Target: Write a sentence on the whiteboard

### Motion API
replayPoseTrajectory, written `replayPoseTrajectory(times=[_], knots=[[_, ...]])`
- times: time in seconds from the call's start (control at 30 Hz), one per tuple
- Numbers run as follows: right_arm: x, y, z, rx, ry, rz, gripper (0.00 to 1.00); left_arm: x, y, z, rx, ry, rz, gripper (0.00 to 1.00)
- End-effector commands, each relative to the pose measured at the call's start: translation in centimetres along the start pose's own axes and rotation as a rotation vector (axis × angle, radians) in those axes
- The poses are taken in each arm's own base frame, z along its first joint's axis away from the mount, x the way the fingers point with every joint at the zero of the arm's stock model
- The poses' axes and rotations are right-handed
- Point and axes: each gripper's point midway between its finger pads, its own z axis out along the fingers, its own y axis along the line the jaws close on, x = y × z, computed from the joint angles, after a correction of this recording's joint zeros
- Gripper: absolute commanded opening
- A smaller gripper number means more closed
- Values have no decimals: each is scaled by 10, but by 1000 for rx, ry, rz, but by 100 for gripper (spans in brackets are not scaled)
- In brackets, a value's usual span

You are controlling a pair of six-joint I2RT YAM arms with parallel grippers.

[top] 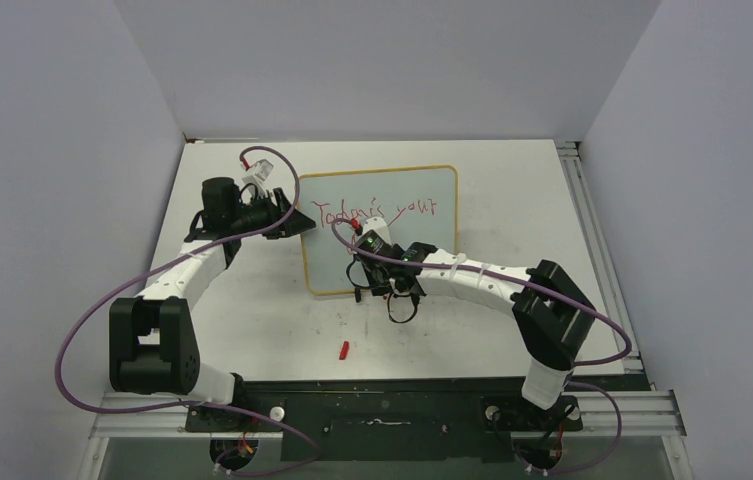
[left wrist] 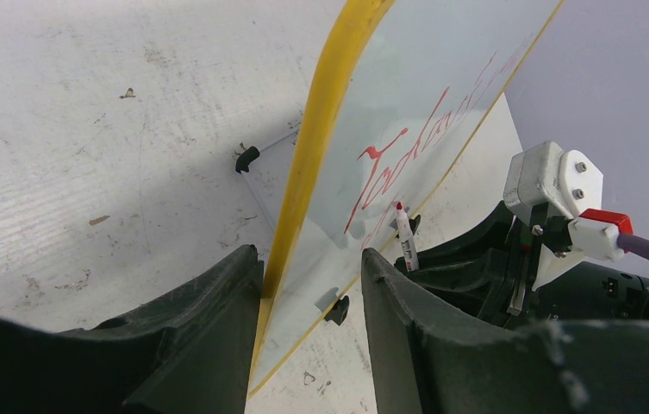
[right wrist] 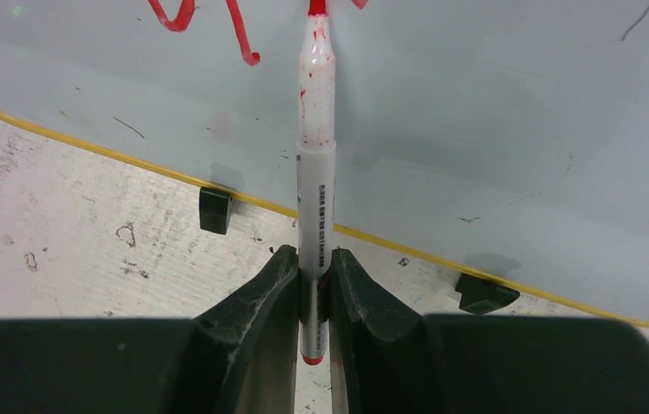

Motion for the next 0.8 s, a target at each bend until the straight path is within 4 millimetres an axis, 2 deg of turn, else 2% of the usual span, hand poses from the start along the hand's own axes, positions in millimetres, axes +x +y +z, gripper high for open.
replayPoseTrajectory(times=[0.0, 0.47, 0.77], knots=[[1, 4, -1, -7, -6, -2, 5, -11, -22, -5, 64, -28, 60, 44], [8, -2, -3, 12, 10, -3, 5, -11, -22, -5, 64, -28, 58, 44], [-1, -10, -5, 40, -8, 15, 5, -11, -22, -5, 66, -29, 59, 44]])
